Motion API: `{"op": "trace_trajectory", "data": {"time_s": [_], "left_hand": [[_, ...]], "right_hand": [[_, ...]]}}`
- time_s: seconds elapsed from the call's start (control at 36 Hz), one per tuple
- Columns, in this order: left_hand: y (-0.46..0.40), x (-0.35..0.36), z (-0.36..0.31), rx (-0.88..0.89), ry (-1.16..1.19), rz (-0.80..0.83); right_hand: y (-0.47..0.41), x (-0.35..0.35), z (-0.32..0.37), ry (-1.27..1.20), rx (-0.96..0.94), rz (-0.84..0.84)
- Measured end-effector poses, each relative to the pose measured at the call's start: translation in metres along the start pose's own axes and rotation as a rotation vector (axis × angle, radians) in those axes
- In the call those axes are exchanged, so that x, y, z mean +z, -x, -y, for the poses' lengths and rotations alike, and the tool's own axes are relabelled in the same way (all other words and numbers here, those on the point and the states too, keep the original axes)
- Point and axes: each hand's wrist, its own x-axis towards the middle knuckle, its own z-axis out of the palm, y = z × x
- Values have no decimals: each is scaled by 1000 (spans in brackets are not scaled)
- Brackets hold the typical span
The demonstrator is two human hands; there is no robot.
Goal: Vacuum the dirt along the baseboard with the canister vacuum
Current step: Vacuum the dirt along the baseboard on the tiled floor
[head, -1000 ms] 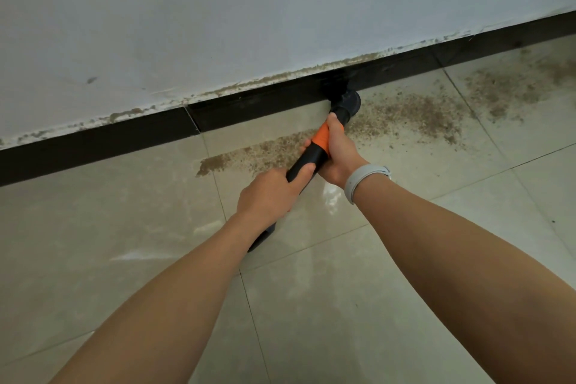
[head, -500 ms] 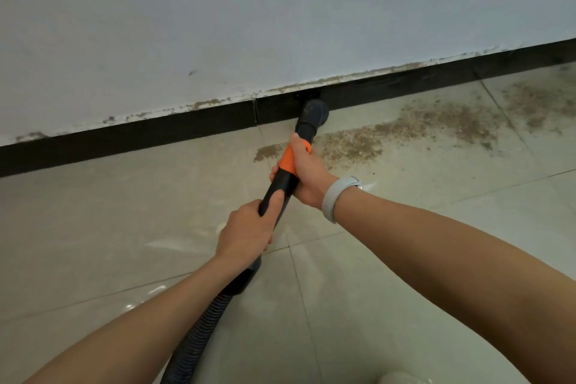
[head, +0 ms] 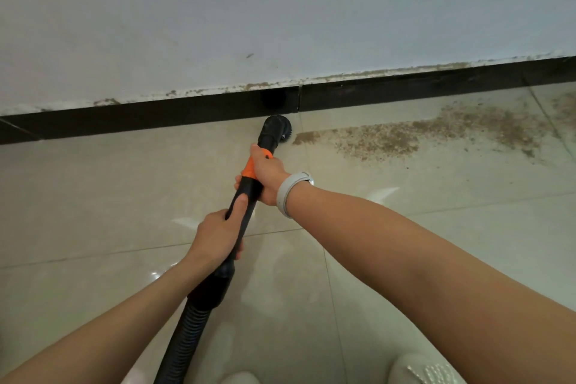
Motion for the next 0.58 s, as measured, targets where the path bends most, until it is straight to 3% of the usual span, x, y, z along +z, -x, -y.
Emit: {"op": "trace_trajectory", "data": {"time_s": [0.33,0.58], "left_hand": [[31,25,23,31,-76,97],[11,23,3,21,-22,38]], "right_hand": [[6,-37,-42,-85,-15,-66],[2,-22,-12,-13,-51,-99]]}}
